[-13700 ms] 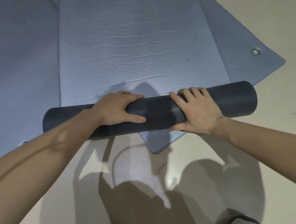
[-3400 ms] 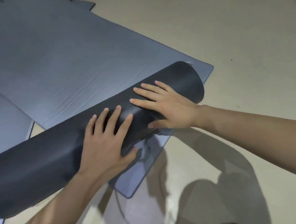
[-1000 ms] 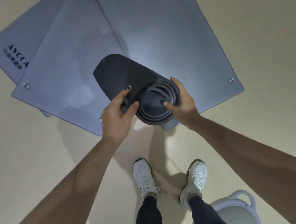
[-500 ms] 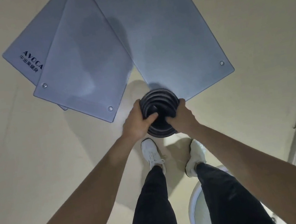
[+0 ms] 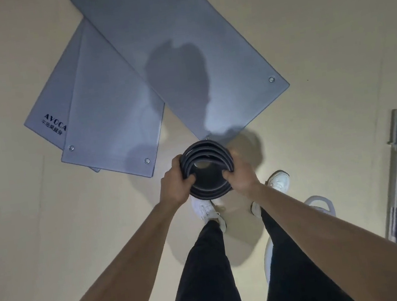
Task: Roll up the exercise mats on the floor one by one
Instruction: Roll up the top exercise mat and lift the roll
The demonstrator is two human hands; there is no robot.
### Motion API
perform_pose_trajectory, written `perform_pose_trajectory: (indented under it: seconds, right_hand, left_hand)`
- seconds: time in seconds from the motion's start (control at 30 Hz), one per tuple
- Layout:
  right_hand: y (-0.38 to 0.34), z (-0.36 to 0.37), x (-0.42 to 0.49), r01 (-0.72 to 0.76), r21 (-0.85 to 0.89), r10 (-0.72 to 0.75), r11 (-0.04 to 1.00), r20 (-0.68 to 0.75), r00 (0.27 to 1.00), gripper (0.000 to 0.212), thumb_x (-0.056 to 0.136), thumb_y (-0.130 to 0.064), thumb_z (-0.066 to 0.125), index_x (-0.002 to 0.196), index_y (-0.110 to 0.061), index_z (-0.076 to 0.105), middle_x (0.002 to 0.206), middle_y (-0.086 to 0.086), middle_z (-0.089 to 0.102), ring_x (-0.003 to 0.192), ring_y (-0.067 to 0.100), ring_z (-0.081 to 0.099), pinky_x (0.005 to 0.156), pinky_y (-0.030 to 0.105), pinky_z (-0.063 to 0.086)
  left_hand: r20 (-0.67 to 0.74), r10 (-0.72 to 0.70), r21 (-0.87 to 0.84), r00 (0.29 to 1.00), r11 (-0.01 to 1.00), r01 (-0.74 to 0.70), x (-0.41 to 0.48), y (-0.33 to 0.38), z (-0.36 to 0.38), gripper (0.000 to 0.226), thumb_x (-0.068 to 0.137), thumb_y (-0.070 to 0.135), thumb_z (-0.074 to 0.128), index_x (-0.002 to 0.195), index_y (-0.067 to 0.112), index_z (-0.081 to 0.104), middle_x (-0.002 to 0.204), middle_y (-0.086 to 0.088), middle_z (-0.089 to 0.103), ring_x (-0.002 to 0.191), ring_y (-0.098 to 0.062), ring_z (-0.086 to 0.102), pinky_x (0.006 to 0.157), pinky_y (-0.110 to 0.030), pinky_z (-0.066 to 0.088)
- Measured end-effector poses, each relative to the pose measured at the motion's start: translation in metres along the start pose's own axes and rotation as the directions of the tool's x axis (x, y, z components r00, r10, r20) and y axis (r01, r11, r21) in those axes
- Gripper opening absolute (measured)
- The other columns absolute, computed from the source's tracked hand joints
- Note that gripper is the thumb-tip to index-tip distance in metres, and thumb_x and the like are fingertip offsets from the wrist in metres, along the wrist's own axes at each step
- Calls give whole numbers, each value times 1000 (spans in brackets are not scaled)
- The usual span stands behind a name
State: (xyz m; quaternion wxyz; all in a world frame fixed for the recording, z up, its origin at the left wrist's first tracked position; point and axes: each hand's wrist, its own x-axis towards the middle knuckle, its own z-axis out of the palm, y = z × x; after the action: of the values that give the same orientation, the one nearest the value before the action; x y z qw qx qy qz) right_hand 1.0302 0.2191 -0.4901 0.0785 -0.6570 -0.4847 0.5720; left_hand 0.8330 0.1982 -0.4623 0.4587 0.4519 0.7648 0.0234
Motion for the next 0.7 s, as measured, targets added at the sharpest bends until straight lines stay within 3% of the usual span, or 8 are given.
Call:
perform_pose_trajectory:
  seconds: [0.1, 0.23, 0.33, 0.43, 0.53, 0.63, 0.7]
  right_hand:
    - [10, -55, -46, -13, 78, 15, 997, -19, 1000, 57, 87, 7, 61, 138, -18, 54, 112, -4, 66, 105, 17, 62, 90, 25, 46]
    - [24, -138, -108, 13, 200, 13, 980, -129, 992, 55, 79, 4, 65, 125, -26, 61, 100, -11, 70, 94, 10, 67, 87, 35, 54]
    - [44, -201, -144, 25, 250, 33, 968, -225, 974, 55, 72, -12, 64, 121, -36, 63, 89, -10, 73, 85, 13, 70, 79, 43, 58]
    - [62, -262, -167, -3, 330, 99, 944, -274, 957, 61, 71, -11, 62, 120, -48, 61, 86, -6, 75, 81, 18, 73, 74, 52, 60]
    - [70, -316, -189, 40, 391, 125, 919, -385, 914, 62, 69, -9, 64, 125, -37, 66, 95, -6, 78, 89, 18, 74, 81, 53, 60]
    - [75, -362, -198, 63, 493, 198, 868, -460, 866, 65, 78, 2, 66, 138, -22, 64, 106, -4, 78, 90, 16, 73, 89, 39, 61]
    - [73, -391, -197, 75, 553, 262, 830, -505, 823, 66, 79, 13, 62, 139, -14, 62, 103, 3, 77, 79, 7, 69, 79, 20, 57]
  left_hand:
    - [13, 16, 23, 1000, 1000, -16, -39, 54, 13, 63, 88, 20, 70, 146, 21, 46, 115, -7, 74, 104, -36, 67, 91, -41, 52]
    - [64, 105, 57, 992, 992, -108, -86, 140, 31, 59, 80, 30, 68, 137, 28, 54, 93, 1, 74, 78, -30, 70, 81, -44, 58]
    - [118, 184, 105, 976, 975, -197, -110, 210, 50, 58, 83, 31, 70, 139, 30, 54, 100, 7, 75, 92, -24, 71, 87, -39, 55]
    - [182, 296, 120, 938, 940, -320, -121, 273, 74, 48, 85, 33, 71, 131, 32, 58, 96, 9, 73, 80, -15, 70, 77, -31, 57]
    - [236, 409, 88, 882, 894, -438, -123, 332, 97, 39, 86, 24, 74, 123, 33, 62, 97, 14, 72, 83, 0, 64, 73, -17, 48]
    - [305, 484, 61, 820, 850, -524, -116, 391, 117, 41, 90, 24, 73, 122, 44, 56, 98, 20, 69, 92, -6, 66, 83, -24, 49]
    - [359, 507, 46, 783, 829, -558, -103, 427, 131, 45, 91, 28, 73, 120, 52, 50, 102, 24, 67, 99, -7, 66, 90, -29, 51]
